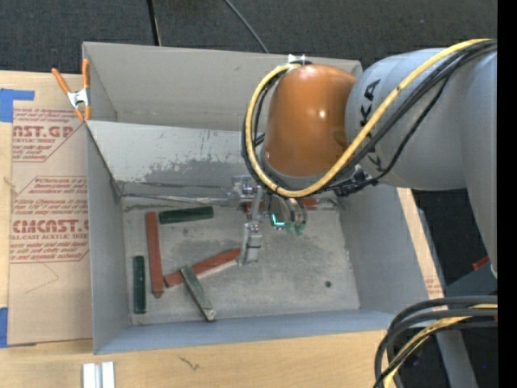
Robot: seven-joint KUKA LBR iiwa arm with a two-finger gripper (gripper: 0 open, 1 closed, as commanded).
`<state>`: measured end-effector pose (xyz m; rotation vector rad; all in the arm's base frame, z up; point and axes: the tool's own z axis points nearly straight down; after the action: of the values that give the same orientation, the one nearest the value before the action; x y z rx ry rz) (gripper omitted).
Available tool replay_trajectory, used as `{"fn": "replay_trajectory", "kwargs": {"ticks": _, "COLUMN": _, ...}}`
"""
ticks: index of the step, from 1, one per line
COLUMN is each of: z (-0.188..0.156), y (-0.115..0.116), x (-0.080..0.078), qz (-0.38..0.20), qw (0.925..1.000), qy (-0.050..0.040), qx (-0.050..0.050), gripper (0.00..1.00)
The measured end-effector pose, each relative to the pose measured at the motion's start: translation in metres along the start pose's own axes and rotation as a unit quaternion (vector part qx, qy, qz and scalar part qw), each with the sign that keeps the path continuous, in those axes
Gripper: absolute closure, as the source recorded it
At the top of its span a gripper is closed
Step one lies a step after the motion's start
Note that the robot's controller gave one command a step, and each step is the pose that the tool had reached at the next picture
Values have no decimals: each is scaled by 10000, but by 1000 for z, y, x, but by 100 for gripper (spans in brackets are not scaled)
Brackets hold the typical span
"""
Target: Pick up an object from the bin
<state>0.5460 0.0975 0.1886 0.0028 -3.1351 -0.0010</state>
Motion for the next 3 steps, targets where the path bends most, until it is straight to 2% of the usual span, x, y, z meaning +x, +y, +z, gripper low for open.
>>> {"fn": "replay_trajectory", "kwargs": {"ticks": 1, "z": -4, "y": 0, "x": -2, "qz": 5, "qw": 10000, "qy": -38, "qx": -3, "gripper": 0}}
{"fn": "replay_trajectory", "kwargs": {"ticks": 2, "z": 47, "y": -1, "x": 10, "qz": -115, "qw": 9999, "qy": -71, "qx": -5, "gripper": 0}}
{"fn": "replay_trajectory", "kwargs": {"ticks": 3, "z": 108, "y": -7, "x": 14, "qz": -592, "qw": 9982, "qy": 9, "qx": 3, "gripper": 0}}
